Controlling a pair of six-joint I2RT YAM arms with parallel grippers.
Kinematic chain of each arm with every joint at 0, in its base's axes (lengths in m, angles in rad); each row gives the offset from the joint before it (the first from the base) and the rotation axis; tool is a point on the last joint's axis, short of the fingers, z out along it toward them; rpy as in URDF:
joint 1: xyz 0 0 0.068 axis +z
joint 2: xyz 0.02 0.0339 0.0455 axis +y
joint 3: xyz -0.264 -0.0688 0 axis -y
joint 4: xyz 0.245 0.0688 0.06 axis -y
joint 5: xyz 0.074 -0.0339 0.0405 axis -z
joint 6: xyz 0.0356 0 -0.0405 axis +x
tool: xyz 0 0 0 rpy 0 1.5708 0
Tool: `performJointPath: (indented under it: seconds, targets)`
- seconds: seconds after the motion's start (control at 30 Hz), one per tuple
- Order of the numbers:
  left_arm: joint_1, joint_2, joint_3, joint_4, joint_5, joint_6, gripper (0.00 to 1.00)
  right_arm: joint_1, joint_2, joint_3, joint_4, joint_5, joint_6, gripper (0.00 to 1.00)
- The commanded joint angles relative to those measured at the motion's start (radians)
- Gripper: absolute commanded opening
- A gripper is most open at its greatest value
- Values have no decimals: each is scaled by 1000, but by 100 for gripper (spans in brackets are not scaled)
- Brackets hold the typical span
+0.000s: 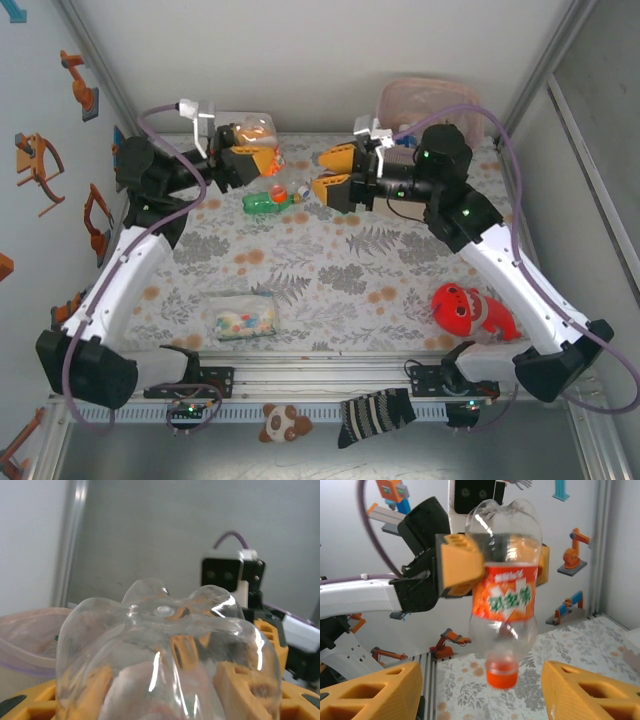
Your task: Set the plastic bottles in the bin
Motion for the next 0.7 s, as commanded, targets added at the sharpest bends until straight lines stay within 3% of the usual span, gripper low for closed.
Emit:
performJointPath:
  seconds: [0.0,0.33,0.67]
  targets:
    - [-49,-49,61,-261,57,222,36,34,26,56,5,8,-50,66]
    - [-132,-97,73,-306,78,237,36,146,80,83,54,-74,-114,75]
    - [-154,-104,70,-322,66,262,36,189,124,108,52,-50,-37,66]
